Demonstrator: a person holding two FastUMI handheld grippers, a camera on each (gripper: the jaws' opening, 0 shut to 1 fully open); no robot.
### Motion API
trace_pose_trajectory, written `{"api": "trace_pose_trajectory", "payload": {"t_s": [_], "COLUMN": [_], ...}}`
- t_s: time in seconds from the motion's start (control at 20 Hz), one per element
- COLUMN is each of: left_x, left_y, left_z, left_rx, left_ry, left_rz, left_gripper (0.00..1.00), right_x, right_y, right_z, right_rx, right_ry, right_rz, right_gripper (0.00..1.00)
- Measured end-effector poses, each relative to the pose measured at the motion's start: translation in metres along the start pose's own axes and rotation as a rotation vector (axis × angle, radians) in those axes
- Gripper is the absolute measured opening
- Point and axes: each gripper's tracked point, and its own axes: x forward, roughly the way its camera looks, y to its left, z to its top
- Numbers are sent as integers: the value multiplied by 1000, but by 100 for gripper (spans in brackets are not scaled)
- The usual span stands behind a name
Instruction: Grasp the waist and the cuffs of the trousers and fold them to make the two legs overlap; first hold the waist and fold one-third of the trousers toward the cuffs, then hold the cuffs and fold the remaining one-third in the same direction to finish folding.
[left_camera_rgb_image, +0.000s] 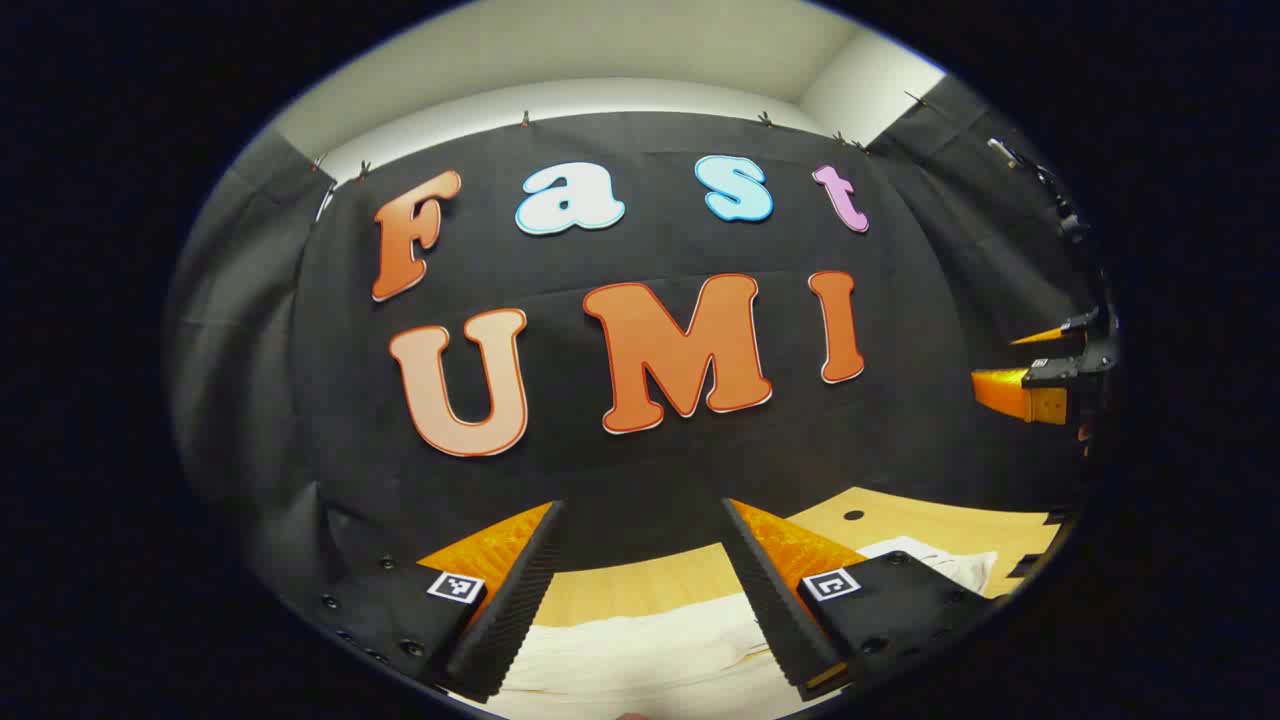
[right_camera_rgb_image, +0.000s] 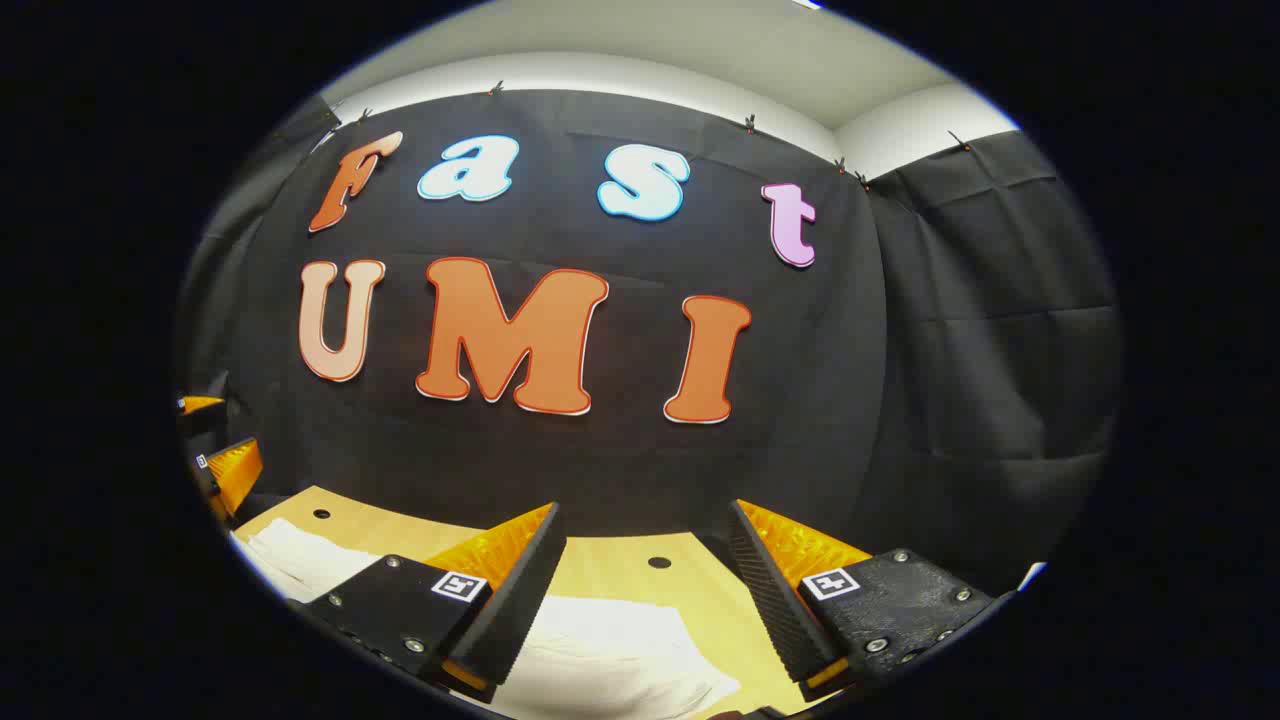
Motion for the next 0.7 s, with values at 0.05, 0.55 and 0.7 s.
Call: {"api": "trace_pose_trajectory", "payload": {"t_s": [0.05,0.55,0.7], "left_x": [2,-7,-7], "left_y": [14,96,96], "left_z": [1,4,4], "left_rx": [-6,-86,-112], "left_ry": [-10,-6,-13], "left_rz": [0,114,137], "left_gripper": [100,100,100], "right_x": [-5,-16,-12], "right_y": [5,32,37], "right_z": [4,-2,-11], "right_rx": [-10,-60,-54], "right_ry": [-6,45,63], "right_rz": [-10,15,58], "right_gripper": [99,98,98]}}
